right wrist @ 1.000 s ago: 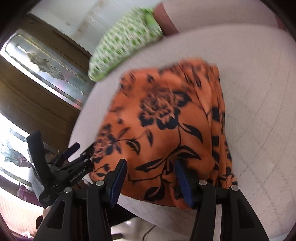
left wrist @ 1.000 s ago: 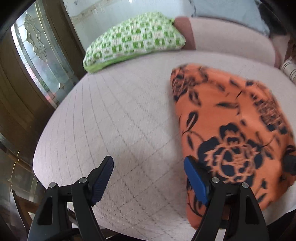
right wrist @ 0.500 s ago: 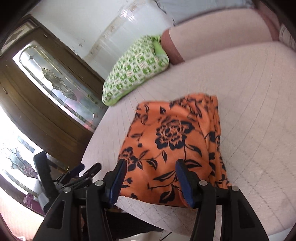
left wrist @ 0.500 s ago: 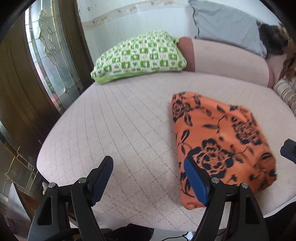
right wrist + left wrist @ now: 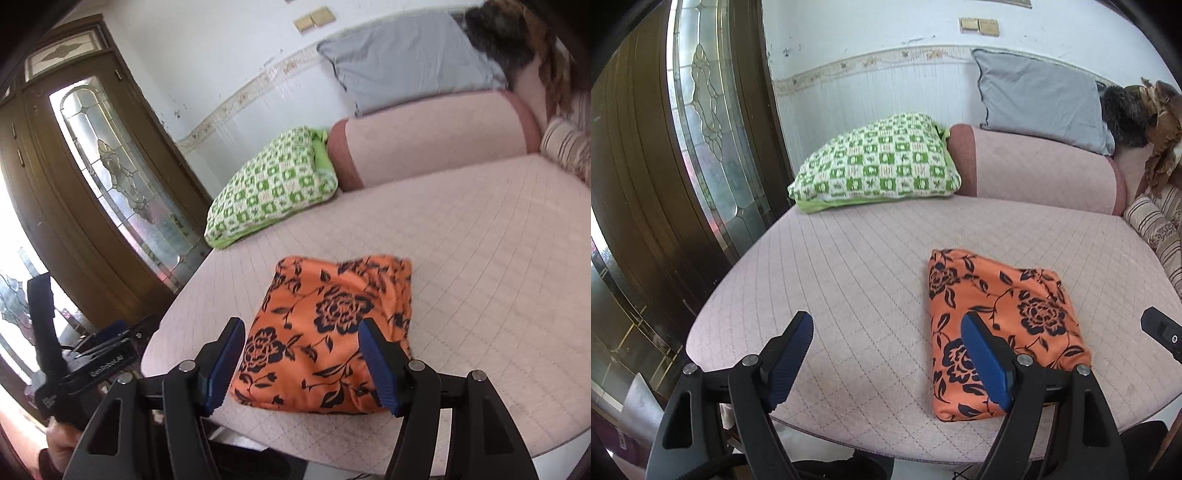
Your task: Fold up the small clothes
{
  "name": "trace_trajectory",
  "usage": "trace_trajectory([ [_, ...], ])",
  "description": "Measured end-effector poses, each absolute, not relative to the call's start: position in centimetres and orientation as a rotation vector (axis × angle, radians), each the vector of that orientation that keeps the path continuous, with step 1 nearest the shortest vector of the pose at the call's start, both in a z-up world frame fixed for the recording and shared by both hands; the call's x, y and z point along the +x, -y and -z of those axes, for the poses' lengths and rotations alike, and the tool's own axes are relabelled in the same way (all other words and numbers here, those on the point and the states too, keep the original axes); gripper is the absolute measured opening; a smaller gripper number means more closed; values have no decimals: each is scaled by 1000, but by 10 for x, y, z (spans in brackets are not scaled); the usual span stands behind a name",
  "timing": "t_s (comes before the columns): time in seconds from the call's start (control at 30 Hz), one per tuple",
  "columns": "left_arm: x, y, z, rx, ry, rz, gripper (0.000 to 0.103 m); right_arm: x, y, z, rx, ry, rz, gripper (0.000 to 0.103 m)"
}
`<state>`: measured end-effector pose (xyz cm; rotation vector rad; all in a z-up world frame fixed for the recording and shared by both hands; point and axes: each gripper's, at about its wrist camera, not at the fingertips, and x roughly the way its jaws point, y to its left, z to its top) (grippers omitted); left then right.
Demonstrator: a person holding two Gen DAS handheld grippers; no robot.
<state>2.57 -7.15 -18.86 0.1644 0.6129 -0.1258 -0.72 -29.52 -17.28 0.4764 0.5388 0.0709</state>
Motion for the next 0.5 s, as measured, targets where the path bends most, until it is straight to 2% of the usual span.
trace_trajectory([
  [0.03, 23, 72, 185, 164, -605, 122, 83, -10, 293, 168, 454, -528, -43, 75],
  [0.1, 18, 72, 174, 164, -582, 111, 83, -14, 291, 161, 423, -511, 2, 79],
  [0.2, 9, 72, 159, 164, -550, 105, 85, -16, 288, 152, 379, -501, 65, 79],
  [0.27, 2, 71, 149, 163, -517, 99, 92, -17, 287, 149, 373, -504, 71, 79],
  [0.33, -6, 70, 139, 160, -477, 96, 95, -19, 286, 146, 376, -494, 61, 79],
  [0.5, -21, 71, 117, 184, -407, 90, 98, -23, 281, 136, 355, -471, 48, 79],
])
